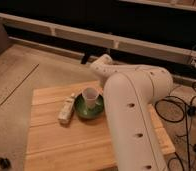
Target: Wipe the white sponge on the table
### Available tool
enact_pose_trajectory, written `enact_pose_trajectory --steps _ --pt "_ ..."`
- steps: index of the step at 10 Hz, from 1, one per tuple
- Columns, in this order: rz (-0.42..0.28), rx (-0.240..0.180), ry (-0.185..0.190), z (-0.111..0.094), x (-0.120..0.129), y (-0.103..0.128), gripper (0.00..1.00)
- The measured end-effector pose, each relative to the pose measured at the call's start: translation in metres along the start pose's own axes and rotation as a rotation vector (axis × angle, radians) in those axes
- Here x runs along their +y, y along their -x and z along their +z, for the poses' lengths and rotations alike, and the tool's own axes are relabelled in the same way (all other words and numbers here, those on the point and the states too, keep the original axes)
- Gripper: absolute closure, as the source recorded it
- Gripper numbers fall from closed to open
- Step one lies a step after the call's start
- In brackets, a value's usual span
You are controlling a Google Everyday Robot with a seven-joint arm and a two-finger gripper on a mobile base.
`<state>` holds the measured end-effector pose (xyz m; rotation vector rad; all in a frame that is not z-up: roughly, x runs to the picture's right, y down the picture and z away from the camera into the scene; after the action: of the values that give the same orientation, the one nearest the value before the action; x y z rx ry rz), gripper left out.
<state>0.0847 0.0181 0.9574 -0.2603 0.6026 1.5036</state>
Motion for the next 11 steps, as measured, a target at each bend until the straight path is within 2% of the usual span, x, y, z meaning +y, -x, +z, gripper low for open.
enact_pose_trajectory --steps 2,4,6,9,11 --pt "-0.005 0.001 0.017 0.002 0.004 -0.005 0.92" --pt "0.012 0.029 0.036 0.007 0.008 -0.020 0.92" --pt "0.027 0.057 0.037 0.009 0.004 -0.037 0.92" --pt "0.061 0.092 -0.005 0.008 -0.027 -0.061 0.92" --pt "0.084 0.092 -0.046 0.006 -0.052 -0.065 0.92"
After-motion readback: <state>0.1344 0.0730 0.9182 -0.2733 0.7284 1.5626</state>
